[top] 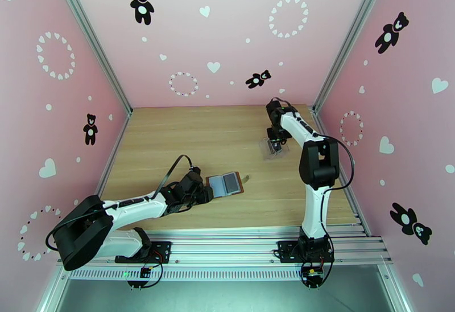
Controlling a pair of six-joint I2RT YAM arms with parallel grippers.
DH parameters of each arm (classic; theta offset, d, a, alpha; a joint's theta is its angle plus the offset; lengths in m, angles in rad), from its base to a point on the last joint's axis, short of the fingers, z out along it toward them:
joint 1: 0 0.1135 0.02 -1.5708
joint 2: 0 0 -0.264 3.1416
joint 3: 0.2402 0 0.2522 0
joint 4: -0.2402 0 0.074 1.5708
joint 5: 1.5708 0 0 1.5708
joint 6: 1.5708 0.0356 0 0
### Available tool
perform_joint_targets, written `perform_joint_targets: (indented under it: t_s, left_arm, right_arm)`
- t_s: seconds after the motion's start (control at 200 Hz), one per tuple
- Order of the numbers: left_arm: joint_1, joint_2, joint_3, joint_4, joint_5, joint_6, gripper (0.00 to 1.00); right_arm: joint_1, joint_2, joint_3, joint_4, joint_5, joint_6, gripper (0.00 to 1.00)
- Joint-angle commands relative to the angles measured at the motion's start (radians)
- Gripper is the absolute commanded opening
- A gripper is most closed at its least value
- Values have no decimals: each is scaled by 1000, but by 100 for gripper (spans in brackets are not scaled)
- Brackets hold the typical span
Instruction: Put the credit cards into the card holder
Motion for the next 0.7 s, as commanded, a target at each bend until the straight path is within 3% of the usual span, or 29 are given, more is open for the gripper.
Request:
perform_joint_targets:
  t_s: [0.0, 0.07, 0.691]
  left_arm:
    - [-10, 5, 14, -4, -15, -5, 54]
    - [-10, 4, 14, -4, -15, -5, 53]
    - [-10, -10, -3, 5, -18, -10, 53]
  right_arm:
    - [-5, -35, -16, -4, -13, 3, 5]
    - [-5, -36, -17, -2, -15, 5, 0]
    - [-6, -111, -96, 80, -182, 14, 0]
